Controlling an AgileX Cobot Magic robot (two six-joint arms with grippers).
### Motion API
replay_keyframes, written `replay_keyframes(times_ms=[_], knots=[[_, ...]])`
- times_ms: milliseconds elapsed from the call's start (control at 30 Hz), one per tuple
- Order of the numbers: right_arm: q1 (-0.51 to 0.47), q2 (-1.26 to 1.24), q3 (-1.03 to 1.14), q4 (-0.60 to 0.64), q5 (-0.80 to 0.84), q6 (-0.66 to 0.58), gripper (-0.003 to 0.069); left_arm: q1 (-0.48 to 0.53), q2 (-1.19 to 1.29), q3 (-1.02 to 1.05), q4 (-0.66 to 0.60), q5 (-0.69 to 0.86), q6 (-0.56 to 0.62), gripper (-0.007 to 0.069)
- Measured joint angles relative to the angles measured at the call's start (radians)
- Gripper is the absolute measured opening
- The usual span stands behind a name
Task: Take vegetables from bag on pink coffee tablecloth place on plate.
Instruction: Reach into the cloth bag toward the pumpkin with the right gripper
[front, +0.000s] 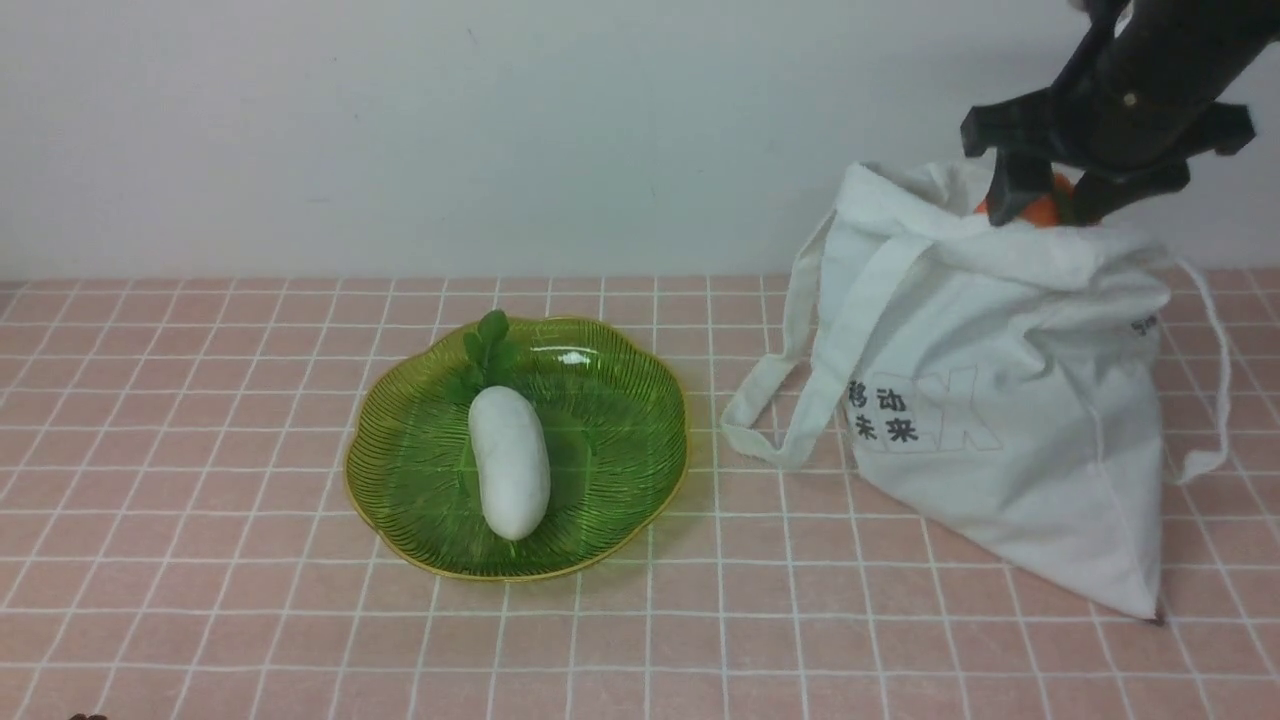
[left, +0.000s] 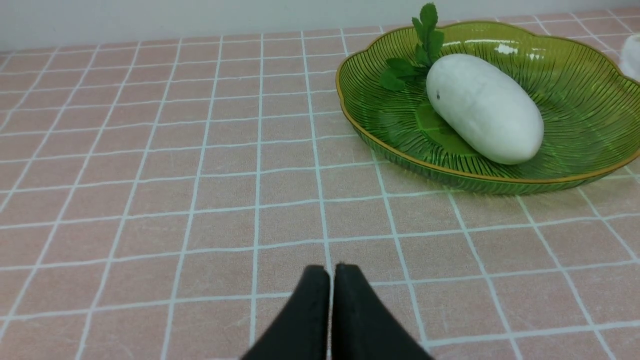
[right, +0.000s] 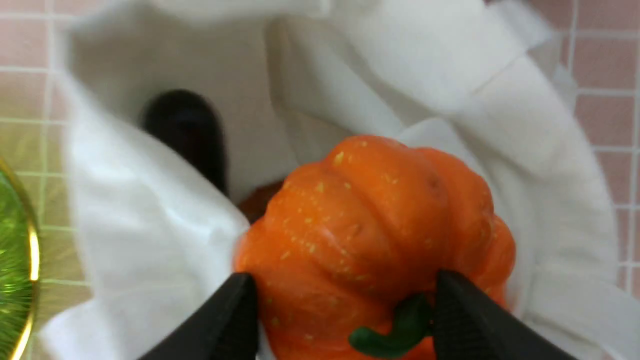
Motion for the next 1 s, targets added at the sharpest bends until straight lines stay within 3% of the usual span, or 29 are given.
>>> replay_keyframes(times_ms=[567,867,1000], knots=[[0.0,-0.036,0.0,0.12,0.017,-0.045,0.0413,0.0,0.0,0.0,0.0,0.0,0.0,-0.0006],[0.02,-0.01,0.205,0.151,-0.009,-0.066,0.0413,0.0,0.0,0.0,0.0,0.0,0.0,-0.0006],[0.073,-0.014,0.314,0.153,-0.03,-0.086,0.0412,0.0,0.0,0.0,0.0,0.0,0.0,-0.0006]])
